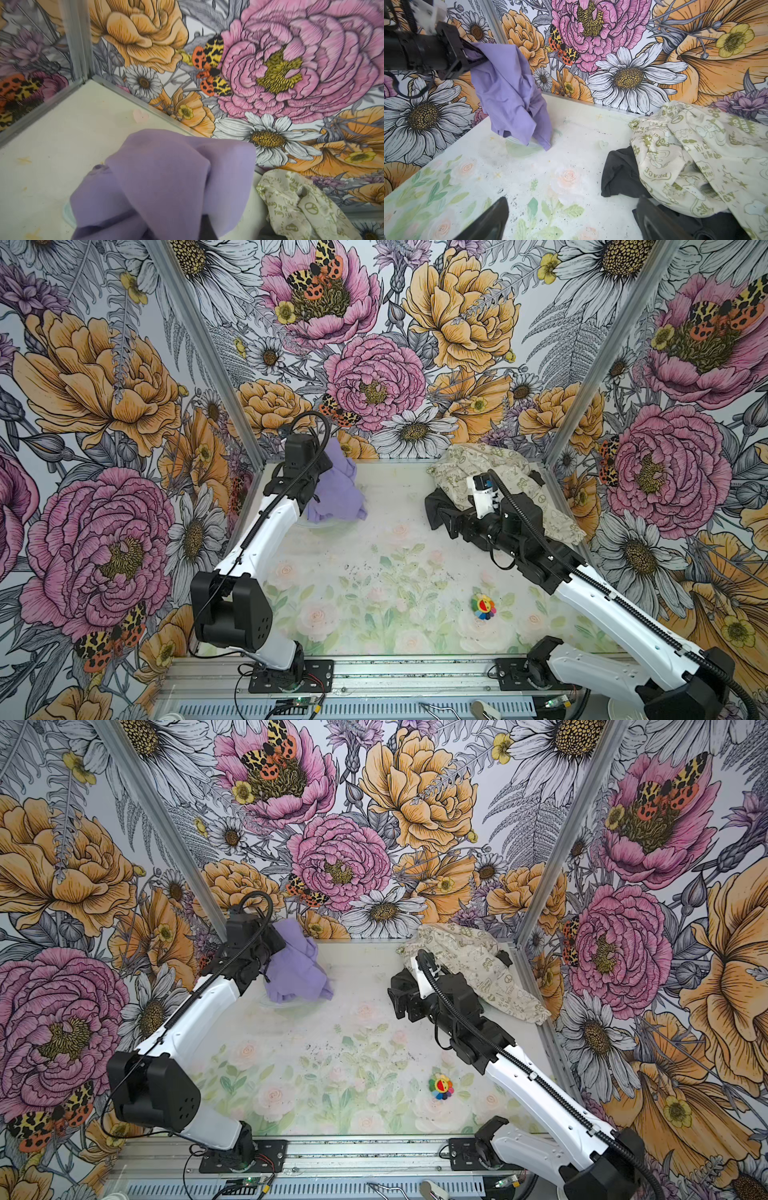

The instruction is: Pick out a specific cloth from the pile

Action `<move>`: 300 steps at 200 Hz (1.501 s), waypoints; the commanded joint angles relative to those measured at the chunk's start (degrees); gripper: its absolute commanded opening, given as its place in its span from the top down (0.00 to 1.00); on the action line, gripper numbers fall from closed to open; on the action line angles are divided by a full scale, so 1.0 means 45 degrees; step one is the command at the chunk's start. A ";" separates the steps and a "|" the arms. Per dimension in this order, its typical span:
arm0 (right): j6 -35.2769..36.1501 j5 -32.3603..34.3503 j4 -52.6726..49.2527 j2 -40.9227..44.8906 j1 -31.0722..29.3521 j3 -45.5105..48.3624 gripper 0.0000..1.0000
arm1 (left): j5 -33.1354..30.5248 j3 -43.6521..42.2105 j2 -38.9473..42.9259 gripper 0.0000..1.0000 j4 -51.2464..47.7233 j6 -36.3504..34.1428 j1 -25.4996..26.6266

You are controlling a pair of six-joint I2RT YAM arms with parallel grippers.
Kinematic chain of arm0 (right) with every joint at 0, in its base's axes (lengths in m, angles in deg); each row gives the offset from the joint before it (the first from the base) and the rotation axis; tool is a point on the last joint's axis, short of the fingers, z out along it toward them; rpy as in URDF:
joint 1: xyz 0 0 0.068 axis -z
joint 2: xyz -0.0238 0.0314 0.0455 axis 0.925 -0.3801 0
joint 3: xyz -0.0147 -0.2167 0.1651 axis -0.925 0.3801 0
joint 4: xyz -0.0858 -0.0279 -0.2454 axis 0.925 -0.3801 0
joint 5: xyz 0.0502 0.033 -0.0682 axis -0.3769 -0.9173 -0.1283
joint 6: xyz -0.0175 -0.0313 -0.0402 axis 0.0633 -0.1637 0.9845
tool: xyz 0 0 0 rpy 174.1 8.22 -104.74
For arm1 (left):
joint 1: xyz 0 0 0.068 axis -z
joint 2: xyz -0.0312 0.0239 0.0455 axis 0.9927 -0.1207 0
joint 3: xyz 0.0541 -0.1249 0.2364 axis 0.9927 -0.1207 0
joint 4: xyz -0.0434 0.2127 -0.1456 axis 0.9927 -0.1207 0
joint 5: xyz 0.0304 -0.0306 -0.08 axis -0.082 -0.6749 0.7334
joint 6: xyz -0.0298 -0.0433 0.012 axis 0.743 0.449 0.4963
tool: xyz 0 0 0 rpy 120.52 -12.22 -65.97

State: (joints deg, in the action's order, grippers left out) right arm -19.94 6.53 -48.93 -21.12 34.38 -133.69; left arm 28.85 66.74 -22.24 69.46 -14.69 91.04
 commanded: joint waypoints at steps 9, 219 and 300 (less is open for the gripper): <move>0.0082 0.0004 0.0384 0.0071 0.0060 0.0191 0.04 | -0.1179 -0.0353 0.1040 1.00 -0.0322 -0.0881 -0.0599; -0.0531 0.3835 0.1312 0.1255 0.0471 0.1860 0.00 | -0.2527 -1.0207 0.8631 0.01 0.2982 -0.1915 -0.0095; -0.1146 0.6754 0.4577 0.1358 0.4408 0.6370 0.00 | -0.2732 -1.4379 0.7142 0.01 1.0155 -0.4597 -0.0828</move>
State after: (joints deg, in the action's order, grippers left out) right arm -24.48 29.94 -35.00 -13.84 50.32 -107.38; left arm 16.74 2.77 15.05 102.20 -30.58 89.24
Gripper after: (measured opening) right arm 0.995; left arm 0.986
